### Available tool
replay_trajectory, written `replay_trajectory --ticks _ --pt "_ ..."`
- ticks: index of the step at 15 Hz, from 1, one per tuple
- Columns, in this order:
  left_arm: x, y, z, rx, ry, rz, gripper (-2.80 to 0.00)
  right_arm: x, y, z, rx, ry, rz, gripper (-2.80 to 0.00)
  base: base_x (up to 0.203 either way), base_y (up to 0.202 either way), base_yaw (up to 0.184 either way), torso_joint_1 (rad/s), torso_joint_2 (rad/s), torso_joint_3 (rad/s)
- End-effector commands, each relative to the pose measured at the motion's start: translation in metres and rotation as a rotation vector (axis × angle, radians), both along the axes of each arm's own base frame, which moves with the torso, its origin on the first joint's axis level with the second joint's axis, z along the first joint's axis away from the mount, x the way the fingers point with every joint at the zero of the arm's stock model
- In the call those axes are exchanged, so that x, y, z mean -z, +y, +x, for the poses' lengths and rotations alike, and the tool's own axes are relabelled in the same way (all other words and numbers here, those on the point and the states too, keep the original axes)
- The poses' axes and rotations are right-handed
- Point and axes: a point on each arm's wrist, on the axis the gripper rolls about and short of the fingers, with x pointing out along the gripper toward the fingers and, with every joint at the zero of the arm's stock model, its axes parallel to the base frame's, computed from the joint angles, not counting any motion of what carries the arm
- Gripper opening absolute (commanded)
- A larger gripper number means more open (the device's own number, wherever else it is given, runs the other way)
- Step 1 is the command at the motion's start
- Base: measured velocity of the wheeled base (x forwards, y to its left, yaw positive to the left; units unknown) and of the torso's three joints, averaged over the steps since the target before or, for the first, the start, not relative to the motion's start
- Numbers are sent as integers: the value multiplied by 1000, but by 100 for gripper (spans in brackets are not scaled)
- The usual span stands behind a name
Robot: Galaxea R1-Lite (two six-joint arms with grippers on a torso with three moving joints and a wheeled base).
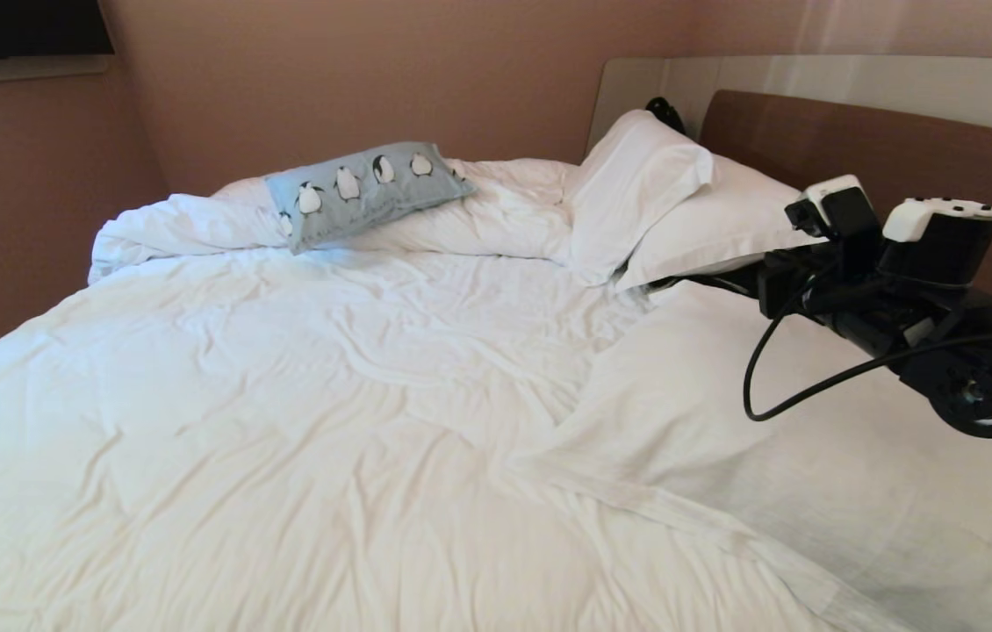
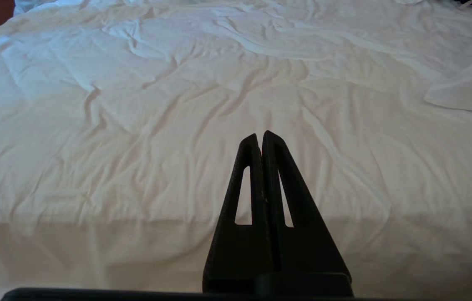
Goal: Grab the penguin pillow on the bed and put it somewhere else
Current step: Place the pillow at the bedside
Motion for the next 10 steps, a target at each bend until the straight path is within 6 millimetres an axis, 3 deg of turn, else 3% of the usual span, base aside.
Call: replay_trajectory --ticks 1,10 --pt "0 0 0 -1 -1 1 -280 -1 0 0 0 -4 -2 -280 179 0 1 5 4 5" --pt "0 0 0 -1 -2 -2 -280 3 1 2 -2 8 -3 -280 11 0 0 2 0 0"
